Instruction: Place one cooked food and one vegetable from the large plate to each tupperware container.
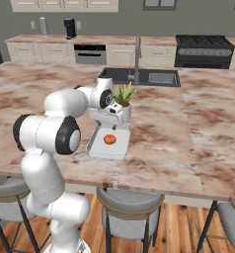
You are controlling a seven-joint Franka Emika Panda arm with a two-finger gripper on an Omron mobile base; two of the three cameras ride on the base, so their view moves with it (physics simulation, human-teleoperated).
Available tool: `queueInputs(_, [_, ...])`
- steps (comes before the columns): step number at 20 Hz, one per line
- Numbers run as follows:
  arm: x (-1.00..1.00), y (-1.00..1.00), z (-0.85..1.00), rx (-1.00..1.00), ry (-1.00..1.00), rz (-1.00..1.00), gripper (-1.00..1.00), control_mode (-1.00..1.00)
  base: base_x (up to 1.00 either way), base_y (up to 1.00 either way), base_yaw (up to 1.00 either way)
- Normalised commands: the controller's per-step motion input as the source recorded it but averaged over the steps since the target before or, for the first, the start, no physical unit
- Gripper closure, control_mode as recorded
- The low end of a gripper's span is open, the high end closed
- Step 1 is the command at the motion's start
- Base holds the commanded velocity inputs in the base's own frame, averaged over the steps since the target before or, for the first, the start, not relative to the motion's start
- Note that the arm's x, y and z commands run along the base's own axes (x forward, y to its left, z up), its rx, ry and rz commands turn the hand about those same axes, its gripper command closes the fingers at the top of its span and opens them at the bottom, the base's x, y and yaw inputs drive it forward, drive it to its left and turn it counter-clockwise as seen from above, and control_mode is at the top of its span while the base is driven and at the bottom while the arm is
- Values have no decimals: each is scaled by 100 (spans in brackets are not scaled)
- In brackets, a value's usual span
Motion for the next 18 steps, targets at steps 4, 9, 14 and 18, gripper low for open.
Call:
queueInputs(4, [-100,14,47,4,7,2,-100,-100,0,0,0])
queueInputs(9, [-100,39,6,0,9,12,-100,-100,0,0,0])
queueInputs(14, [-100,19,0,0,0,9,-100,-100,0,0,0])
queueInputs(18, [-74,4,-23,-1,2,4,-100,-100,0,0,0])
